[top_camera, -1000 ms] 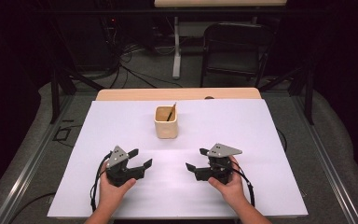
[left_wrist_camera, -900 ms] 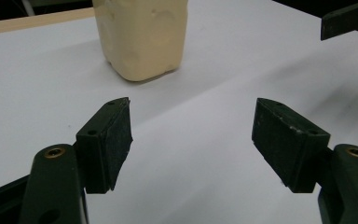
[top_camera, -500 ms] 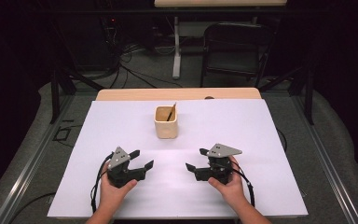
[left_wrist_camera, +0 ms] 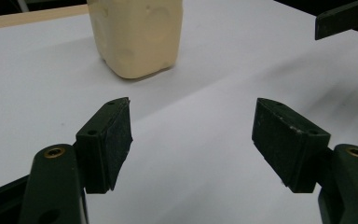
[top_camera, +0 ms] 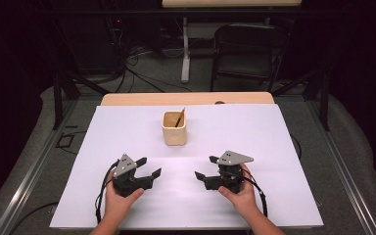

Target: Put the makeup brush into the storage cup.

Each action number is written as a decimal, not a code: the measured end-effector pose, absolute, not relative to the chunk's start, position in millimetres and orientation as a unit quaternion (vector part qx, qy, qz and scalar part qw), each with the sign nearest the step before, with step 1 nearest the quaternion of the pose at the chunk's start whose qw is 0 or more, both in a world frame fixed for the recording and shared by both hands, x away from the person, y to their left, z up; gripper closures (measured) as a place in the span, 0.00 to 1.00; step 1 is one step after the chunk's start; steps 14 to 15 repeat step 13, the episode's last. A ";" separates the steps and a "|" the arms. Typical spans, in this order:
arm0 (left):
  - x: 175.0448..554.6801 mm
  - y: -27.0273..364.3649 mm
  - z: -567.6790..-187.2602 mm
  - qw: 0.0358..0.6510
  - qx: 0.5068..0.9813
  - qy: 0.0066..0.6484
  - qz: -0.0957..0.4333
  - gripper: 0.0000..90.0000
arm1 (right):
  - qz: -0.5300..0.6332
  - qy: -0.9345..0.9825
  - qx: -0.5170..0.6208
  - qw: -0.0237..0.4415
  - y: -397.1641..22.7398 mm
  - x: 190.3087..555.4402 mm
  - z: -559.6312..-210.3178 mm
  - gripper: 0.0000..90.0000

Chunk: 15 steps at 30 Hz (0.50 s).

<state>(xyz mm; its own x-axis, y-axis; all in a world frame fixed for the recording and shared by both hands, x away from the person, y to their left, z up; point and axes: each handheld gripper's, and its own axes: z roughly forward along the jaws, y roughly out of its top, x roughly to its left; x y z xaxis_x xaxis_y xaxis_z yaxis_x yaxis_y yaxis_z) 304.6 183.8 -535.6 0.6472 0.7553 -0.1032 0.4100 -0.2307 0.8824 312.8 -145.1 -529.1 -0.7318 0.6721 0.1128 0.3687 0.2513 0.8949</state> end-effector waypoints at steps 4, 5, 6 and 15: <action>304.7 183.6 -535.8 0.488 0.765 0.381 0.177 0.32 | 0.511 0.778 0.334 0.148 -145.1 313.1 -529.4 0.23; 304.8 183.7 -536.0 0.488 0.765 0.381 0.177 0.32 | 0.511 0.778 0.335 0.148 -145.1 313.2 -529.5 0.23; 304.9 183.7 -536.1 0.488 0.765 0.381 0.176 0.32 | 0.511 0.778 0.335 0.147 -145.1 313.3 -529.5 0.23; 306.1 184.6 -536.7 0.488 0.765 0.381 0.176 0.32 | 0.508 0.780 0.334 0.150 -145.2 313.0 -529.8 0.23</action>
